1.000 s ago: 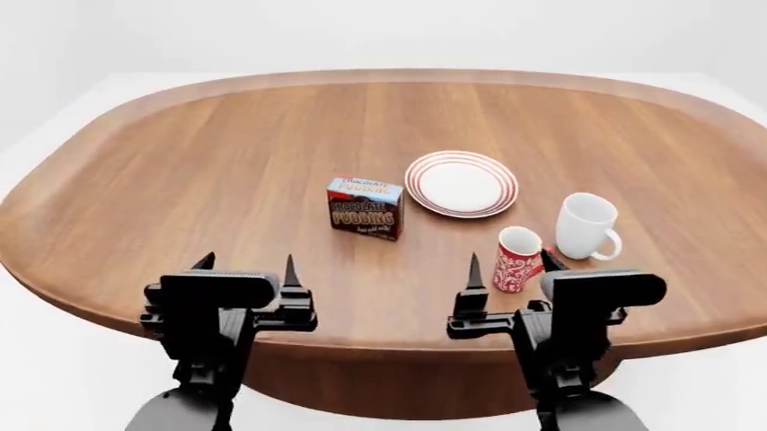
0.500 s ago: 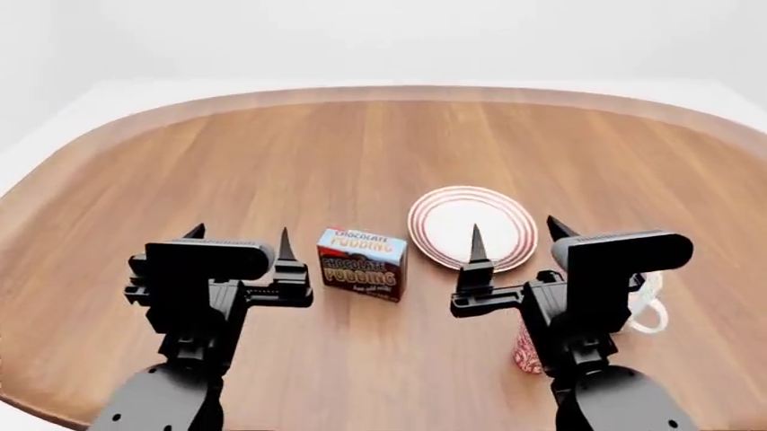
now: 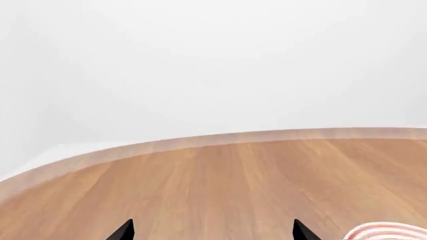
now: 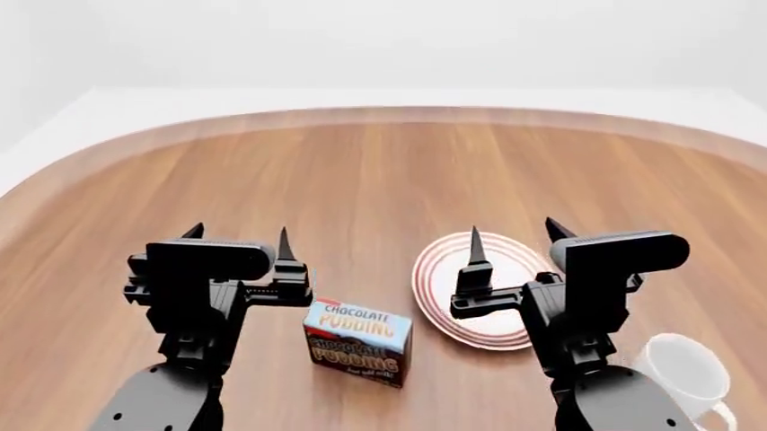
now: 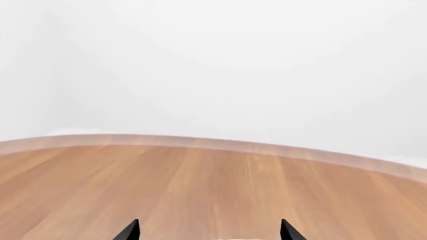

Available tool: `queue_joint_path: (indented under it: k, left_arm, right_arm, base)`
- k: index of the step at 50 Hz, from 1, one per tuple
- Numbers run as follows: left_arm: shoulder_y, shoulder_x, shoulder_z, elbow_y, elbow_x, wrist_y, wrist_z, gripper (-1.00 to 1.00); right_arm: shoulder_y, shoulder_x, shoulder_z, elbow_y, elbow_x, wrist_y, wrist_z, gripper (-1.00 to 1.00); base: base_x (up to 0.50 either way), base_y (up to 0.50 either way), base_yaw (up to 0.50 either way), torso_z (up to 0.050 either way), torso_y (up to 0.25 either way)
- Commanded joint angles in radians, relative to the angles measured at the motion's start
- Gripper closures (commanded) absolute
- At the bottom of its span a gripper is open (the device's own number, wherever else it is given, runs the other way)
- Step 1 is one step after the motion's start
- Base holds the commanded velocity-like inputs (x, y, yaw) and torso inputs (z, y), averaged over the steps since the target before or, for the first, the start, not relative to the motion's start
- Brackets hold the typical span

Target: Put the chocolate pudding to the right of the plate.

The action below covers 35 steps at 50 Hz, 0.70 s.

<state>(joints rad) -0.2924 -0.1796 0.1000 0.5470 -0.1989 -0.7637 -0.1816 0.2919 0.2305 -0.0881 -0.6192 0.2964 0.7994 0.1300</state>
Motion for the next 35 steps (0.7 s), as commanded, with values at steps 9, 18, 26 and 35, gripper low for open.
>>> queue_joint_path:
  k: [9, 18, 26, 35]
  left_arm:
    - [0.009, -0.009, 0.004, -0.007, -0.007, 0.019, -0.012, -1.0]
    - [0.008, -0.013, 0.012, -0.012, -0.009, 0.022, -0.016, -1.0]
    - [0.012, -0.017, 0.016, -0.04, -0.002, 0.048, -0.022, -1.0]
    - [0.008, -0.021, 0.022, -0.05, -0.002, 0.055, -0.026, -1.0]
  right_arm:
    - [-0.003, 0.012, -0.01, 0.002, 0.005, -0.007, 0.008, -1.0]
    - [0.004, 0.012, -0.008, 0.004, 0.011, 0.0, 0.017, -1.0]
    - [0.194, 0.068, 0.019, -0.205, 0.097, 0.289, 0.057, -1.0]
    - [0.247, 0.077, 0.013, -0.233, 0.134, 0.686, 0.05, -1.0]
  base:
    - [0.5, 0.0, 0.0, 0.0, 0.001]
    - [0.5, 0.0, 0.0, 0.0, 0.001]
    - [0.06, 0.0, 0.0, 0.0, 0.001]
    - [0.0, 0.0, 0.0, 0.0, 0.0]
